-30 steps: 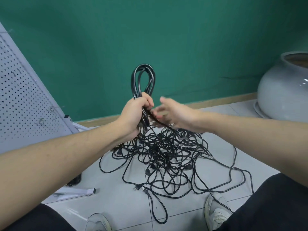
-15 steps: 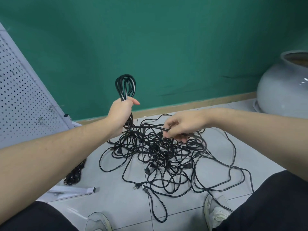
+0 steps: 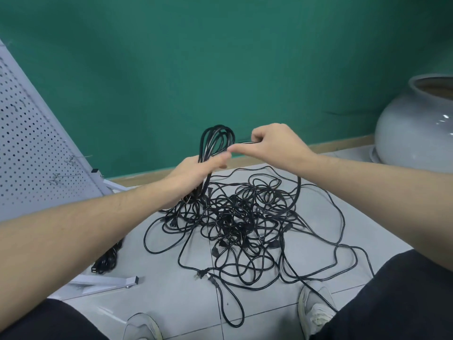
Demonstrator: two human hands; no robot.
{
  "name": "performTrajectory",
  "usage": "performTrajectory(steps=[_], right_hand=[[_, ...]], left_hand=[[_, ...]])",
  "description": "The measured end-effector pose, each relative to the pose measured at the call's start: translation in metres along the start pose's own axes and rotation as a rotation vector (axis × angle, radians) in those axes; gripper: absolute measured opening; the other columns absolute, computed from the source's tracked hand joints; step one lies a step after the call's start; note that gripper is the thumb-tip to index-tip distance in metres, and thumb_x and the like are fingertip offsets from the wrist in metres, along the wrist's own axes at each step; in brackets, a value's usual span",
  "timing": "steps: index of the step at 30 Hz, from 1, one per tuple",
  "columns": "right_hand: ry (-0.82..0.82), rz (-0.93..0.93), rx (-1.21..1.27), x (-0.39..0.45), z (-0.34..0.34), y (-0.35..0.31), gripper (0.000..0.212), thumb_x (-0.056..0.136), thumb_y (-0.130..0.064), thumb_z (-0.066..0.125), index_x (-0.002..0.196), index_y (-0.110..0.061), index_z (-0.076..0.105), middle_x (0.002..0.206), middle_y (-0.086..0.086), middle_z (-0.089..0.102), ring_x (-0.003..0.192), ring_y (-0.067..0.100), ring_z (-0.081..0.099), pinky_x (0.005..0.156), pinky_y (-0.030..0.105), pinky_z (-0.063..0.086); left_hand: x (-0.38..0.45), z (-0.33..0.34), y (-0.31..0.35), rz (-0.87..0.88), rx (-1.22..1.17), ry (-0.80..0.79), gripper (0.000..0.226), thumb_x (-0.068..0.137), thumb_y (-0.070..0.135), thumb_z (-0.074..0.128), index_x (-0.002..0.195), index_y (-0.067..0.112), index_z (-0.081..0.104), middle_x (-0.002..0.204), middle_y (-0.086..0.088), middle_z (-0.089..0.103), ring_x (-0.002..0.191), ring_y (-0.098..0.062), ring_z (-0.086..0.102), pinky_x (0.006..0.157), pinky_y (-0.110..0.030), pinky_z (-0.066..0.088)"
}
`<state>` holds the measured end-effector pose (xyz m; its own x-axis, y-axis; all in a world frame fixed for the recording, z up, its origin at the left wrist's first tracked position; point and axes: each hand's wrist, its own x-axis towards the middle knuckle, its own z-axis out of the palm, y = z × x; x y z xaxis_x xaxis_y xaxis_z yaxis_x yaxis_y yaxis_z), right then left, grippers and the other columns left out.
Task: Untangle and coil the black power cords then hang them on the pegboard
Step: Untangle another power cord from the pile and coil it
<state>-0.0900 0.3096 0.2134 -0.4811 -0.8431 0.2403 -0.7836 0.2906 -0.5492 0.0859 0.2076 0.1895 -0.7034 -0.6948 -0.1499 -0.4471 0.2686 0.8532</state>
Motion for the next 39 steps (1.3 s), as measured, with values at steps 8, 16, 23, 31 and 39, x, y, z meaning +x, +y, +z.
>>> performTrajectory(steps=[8,16,23,31,39], right_hand=[[-0.135,0.056,0.627,0.006,0.000,0.005,0.011,0.092,-0.033,0.072,0.084,-0.026,0.069,0.067,-0.016,0.056,0.067,0.006,0.046,0.070,0.030,0.047],[-0.187,0.300,0.725,0.001,0.010,0.010,0.049,0.083,-0.058,0.074,0.111,-0.020,0.061,0.106,0.002,0.074,0.091,0.014,0.074,0.087,0.046,0.061],[-0.208,0.312,1.012,-0.005,0.010,-0.013,0.033,0.094,-0.048,0.066,0.101,-0.017,0.062,0.070,0.002,0.063,0.076,0.021,0.065,0.077,0.041,0.058],[-0.162,0.342,1.160,-0.004,0.015,-0.025,0.037,0.095,-0.052,0.063,0.089,-0.019,0.046,0.053,-0.003,0.038,0.055,0.018,0.047,0.072,0.037,0.048],[-0.488,0.361,1.097,-0.009,0.020,-0.010,0.047,0.105,-0.045,0.022,0.106,-0.010,0.054,0.090,0.014,0.059,0.074,0.024,0.059,0.074,0.040,0.050]], left_hand=[[0.005,0.012,-0.009,0.072,-0.005,-0.005,0.023,0.085,0.013,0.053,0.087,0.024,0.074,0.070,0.019,0.058,0.072,-0.012,0.049,0.069,-0.032,0.037],[-0.009,0.022,0.001,0.103,-0.127,-0.189,0.026,0.066,0.015,0.047,0.067,0.028,0.069,0.055,0.002,0.045,0.053,-0.011,0.040,0.065,-0.035,0.035],[-0.008,0.026,0.001,0.088,-0.260,-0.231,0.021,0.059,0.010,0.045,0.066,0.017,0.064,0.073,-0.004,0.062,0.064,-0.017,0.054,0.053,-0.025,0.044],[-0.011,0.030,0.008,0.006,-0.467,-0.463,0.021,0.065,0.002,0.042,0.062,0.014,0.059,0.083,-0.007,0.068,0.090,-0.033,0.074,0.070,-0.037,0.049],[-0.007,0.029,0.017,0.042,-0.738,-0.198,0.038,0.081,-0.010,0.029,0.065,0.008,0.059,0.078,-0.014,0.044,0.054,-0.019,0.049,0.066,-0.043,0.061]])
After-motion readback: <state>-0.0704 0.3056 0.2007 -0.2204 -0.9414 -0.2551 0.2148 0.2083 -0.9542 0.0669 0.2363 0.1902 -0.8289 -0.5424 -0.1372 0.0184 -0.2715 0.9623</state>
